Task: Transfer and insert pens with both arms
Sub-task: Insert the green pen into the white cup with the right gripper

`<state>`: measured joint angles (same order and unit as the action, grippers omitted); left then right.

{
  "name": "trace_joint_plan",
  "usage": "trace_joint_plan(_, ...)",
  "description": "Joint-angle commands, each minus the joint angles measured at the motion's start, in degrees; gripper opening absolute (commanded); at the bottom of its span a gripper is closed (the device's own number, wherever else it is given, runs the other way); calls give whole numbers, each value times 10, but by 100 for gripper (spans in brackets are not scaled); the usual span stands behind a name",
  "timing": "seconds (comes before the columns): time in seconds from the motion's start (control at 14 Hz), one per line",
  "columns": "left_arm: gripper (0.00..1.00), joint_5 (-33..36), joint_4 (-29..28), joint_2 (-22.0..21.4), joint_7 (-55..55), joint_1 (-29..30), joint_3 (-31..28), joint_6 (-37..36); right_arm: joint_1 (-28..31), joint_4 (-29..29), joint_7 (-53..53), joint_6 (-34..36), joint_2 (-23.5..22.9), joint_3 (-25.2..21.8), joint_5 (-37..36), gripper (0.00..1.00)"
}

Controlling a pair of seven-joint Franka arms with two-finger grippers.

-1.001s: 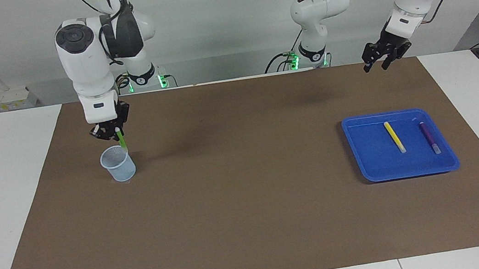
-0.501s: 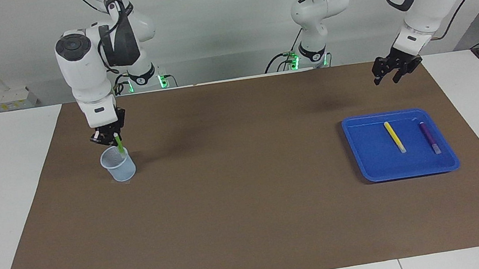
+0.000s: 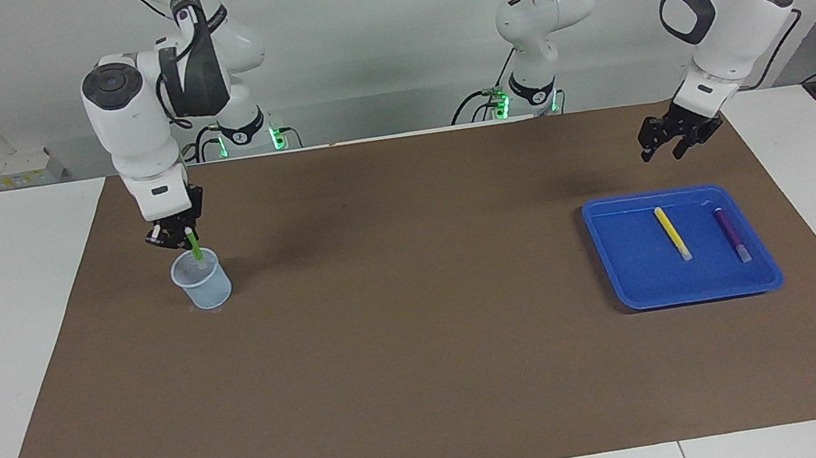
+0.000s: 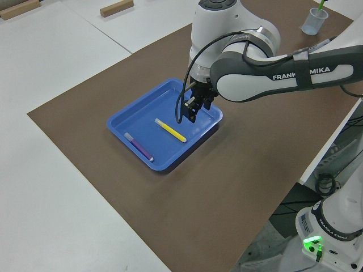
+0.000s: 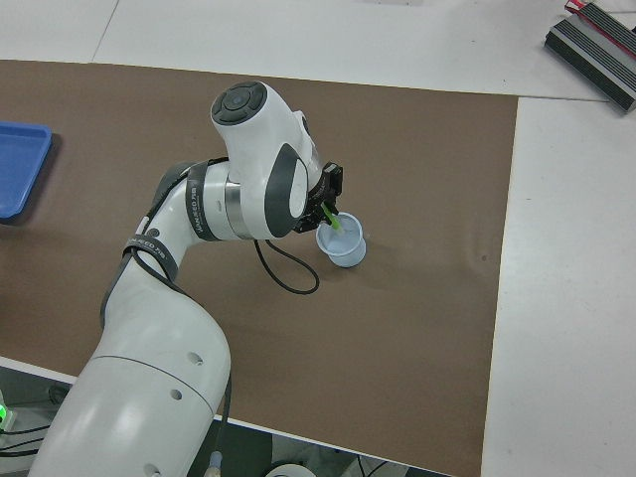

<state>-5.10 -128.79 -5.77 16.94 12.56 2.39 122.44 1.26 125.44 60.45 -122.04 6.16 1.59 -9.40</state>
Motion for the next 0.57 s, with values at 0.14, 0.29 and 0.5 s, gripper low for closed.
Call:
trace_joint_plan(0.14, 66, 11, 23, 61, 6, 8, 4, 54, 8, 38, 7, -68, -3, 6, -12, 4)
trace_joint_plan(0.29, 66, 11, 27, 80, 5, 8, 4, 75, 8, 38, 5, -59, -2, 6, -12, 51)
trace_joint_plan(0.5, 66, 11, 61, 120, 4, 9, 4, 84, 3, 23, 5, -37, 0, 7, -11, 83)
